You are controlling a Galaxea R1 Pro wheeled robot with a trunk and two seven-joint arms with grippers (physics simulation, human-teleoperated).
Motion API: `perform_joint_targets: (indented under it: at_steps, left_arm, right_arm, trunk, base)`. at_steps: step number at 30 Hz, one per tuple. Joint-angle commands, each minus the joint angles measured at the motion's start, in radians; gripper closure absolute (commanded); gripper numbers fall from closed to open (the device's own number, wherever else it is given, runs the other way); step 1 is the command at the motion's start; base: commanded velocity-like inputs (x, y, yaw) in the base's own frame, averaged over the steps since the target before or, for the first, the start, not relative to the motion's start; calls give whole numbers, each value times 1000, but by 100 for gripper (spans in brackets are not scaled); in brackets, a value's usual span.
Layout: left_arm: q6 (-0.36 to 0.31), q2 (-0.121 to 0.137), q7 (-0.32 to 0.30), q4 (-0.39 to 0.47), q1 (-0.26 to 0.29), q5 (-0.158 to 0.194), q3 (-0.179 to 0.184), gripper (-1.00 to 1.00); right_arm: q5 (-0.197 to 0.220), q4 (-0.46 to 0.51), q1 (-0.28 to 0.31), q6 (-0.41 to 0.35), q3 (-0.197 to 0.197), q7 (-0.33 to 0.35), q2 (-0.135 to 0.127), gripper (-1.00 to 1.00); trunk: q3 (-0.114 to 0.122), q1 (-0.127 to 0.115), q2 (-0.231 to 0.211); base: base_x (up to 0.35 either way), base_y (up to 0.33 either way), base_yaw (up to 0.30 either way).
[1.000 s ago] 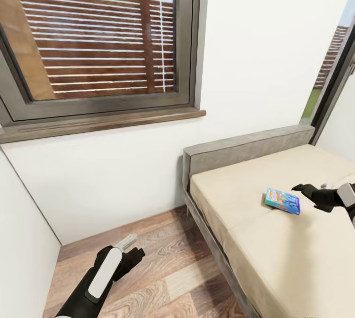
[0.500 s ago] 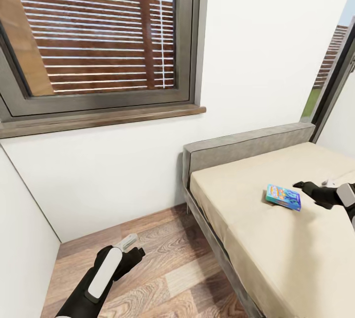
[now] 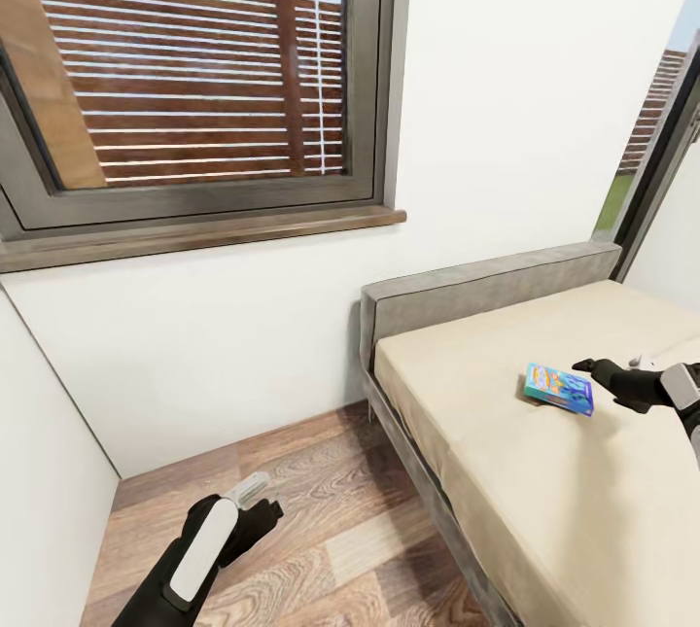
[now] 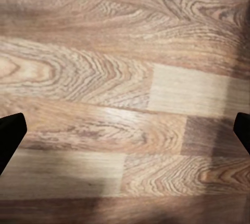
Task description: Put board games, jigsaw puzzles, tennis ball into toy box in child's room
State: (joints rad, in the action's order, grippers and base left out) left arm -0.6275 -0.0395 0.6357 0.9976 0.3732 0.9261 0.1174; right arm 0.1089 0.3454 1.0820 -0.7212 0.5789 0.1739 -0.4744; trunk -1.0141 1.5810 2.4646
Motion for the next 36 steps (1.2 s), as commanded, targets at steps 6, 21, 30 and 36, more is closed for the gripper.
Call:
perform_joint_targets:
  at_steps: [6,21,30,36]
  left_arm:
    - [0,3,11,0,-2,9,2,-100]
    - [0,4,12,0,-2,8,2,-100]
    - [0,4,12,0,-2,9,2,-100]
    - [0,4,12,0,-2,9,2,-100]
  right_arm:
    - [5,-1,-1,-6,5,-1,-1,-100]
    - [5,-15,-3,-7,6,-4,-1,-100]
    - [6,-59,-5,-1,4,-7,-3,-100]
    - [7,-62,-8,4,3,0,-3,-100]
  trunk:
    - [-1,0,0]
    - [-1,0,0]
    - [-1,0,0]
    - [-1,0,0]
  base:
    - [110,0,0]
    - [34,0,0]
    - [0,0,0]
    - [0,0,0]
